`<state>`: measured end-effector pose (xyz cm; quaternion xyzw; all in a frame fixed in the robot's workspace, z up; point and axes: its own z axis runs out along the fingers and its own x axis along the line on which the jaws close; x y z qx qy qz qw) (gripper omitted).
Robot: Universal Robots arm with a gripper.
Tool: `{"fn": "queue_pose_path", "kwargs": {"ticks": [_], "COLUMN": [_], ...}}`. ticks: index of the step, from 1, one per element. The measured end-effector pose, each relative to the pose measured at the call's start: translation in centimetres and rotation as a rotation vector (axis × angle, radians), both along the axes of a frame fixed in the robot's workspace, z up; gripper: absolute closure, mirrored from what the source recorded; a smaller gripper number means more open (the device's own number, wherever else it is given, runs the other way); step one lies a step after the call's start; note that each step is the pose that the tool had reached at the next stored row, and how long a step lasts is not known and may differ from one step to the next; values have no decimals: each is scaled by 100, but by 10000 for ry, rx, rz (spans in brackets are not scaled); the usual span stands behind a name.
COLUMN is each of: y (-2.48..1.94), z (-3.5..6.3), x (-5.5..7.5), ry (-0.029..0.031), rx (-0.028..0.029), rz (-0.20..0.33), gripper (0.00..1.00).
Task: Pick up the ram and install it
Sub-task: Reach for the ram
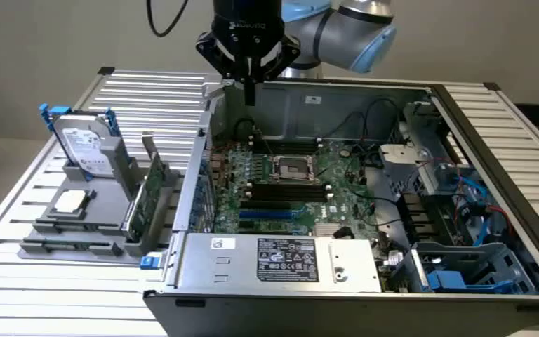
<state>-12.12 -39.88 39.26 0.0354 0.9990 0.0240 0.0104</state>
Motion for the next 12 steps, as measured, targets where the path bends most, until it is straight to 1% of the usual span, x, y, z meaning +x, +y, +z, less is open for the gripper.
{"fn": "queue_pose_path", "kwargs": {"ticks": [9,10,12], "y": [0,0,-3], "z": [0,0,0], "x": [0,-10,-95], "ry": [0,0,1], "rx": [0,-1,-2], "rz": [0,-1,0], "gripper": [89,89,89]}}
